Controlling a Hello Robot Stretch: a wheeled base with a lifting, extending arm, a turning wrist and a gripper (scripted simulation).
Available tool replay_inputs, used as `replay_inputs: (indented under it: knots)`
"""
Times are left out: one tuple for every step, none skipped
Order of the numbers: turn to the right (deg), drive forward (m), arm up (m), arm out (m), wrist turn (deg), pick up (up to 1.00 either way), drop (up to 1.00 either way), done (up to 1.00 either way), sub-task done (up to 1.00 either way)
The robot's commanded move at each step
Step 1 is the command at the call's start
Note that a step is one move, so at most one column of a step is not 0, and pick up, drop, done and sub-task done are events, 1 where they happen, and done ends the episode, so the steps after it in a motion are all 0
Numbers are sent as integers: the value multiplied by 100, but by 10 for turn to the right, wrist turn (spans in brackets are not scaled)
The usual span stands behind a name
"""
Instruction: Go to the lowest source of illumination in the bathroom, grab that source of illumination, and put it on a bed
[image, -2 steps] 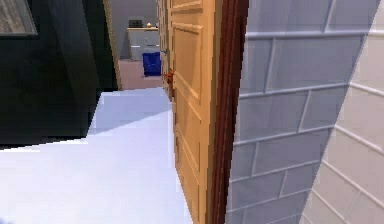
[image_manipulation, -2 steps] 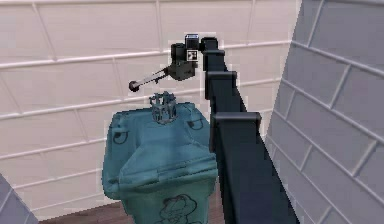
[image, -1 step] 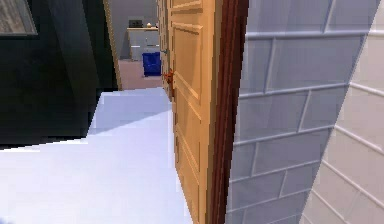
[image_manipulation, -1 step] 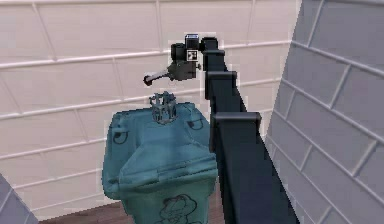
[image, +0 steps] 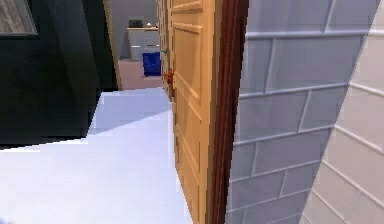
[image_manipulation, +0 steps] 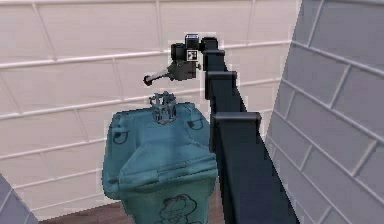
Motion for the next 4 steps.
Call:
replay_inputs:
  knots:
    - [0,0,0,0,-450,0,0,0,0]
    - [0,0,0,0,-450,0,0,0,0]
    - [0,0,0,0,-120,0,0,0,0]
    - [0,0,0,-44,0,0,0,0,0]
